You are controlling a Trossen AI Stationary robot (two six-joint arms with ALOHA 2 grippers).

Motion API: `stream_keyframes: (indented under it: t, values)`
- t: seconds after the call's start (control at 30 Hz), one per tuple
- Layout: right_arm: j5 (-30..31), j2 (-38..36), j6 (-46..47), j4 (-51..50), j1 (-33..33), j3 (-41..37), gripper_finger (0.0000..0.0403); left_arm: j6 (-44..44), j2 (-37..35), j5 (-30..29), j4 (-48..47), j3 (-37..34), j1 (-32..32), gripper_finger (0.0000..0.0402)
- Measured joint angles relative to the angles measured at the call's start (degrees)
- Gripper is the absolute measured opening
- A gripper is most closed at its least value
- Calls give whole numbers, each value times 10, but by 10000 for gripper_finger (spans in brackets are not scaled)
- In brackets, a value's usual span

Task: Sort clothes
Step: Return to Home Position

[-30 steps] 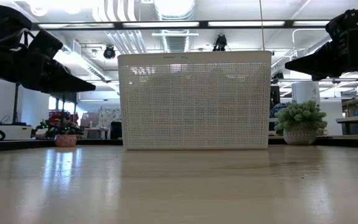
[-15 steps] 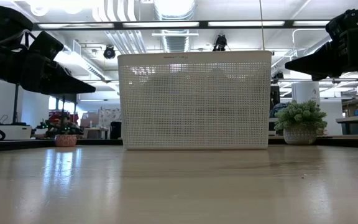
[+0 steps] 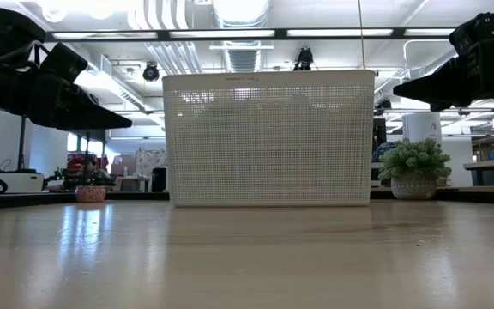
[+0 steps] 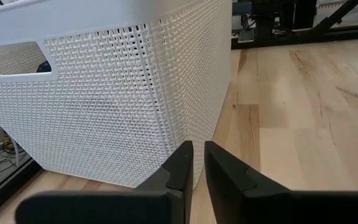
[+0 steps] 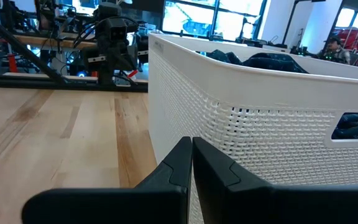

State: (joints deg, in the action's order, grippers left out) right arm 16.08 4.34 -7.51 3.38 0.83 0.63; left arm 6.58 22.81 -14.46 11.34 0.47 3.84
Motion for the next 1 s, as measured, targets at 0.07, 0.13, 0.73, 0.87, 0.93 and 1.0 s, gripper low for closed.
stream_keyframes:
  t: [0.07,0.13,0.73,0.87,0.93,1.0]
  values:
    - [0,0,0,0,0,0,0,0,0,0,0,0,0,25]
    - [0,0,0,0,0,0,0,0,0,0,0,0,0,23]
    - [0,0,0,0,0,0,0,0,0,0,0,0,0,33]
    - [0,0,0,0,0,0,0,0,0,0,0,0,0,28]
    - [0,0,0,0,0,0,0,0,0,0,0,0,0,25]
    - [0,0,0,0,0,0,0,0,0,0,0,0,0,23]
